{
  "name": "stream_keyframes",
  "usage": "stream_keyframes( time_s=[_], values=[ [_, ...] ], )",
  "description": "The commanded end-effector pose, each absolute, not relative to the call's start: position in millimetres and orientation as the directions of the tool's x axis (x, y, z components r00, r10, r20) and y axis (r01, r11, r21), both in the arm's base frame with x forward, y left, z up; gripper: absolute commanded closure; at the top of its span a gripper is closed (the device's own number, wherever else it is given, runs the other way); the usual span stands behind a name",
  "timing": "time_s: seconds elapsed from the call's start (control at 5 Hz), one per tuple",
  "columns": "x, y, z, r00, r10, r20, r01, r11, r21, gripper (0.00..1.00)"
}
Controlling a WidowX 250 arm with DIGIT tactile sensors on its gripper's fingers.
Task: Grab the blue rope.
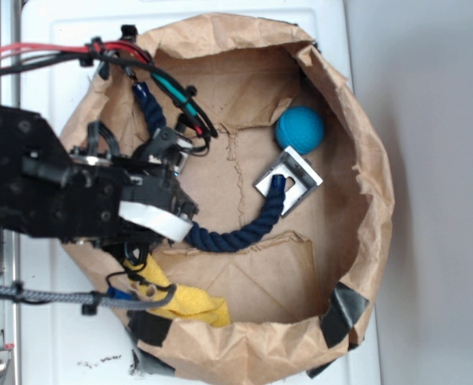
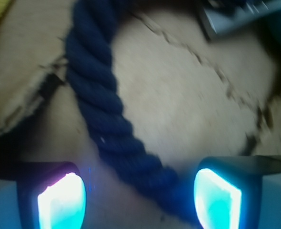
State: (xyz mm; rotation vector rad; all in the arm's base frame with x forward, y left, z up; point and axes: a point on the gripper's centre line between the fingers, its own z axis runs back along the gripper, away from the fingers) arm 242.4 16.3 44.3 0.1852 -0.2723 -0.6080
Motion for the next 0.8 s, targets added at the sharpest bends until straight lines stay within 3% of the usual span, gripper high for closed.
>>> stream_keyframes(
  time_s=[0.0,0.4,0.6],
  values=[
    [259.5,24.7,53.4,0.734,-0.645,0.213,0.615,0.764,0.195,0.00],
    [267.7,35.9,70.1,0.736,-0.654,0.172,0.654,0.753,0.066,0.00],
    [267.5,39.9,68.4,0.731,-0.660,0.175,0.660,0.748,0.066,0.00]
  ],
)
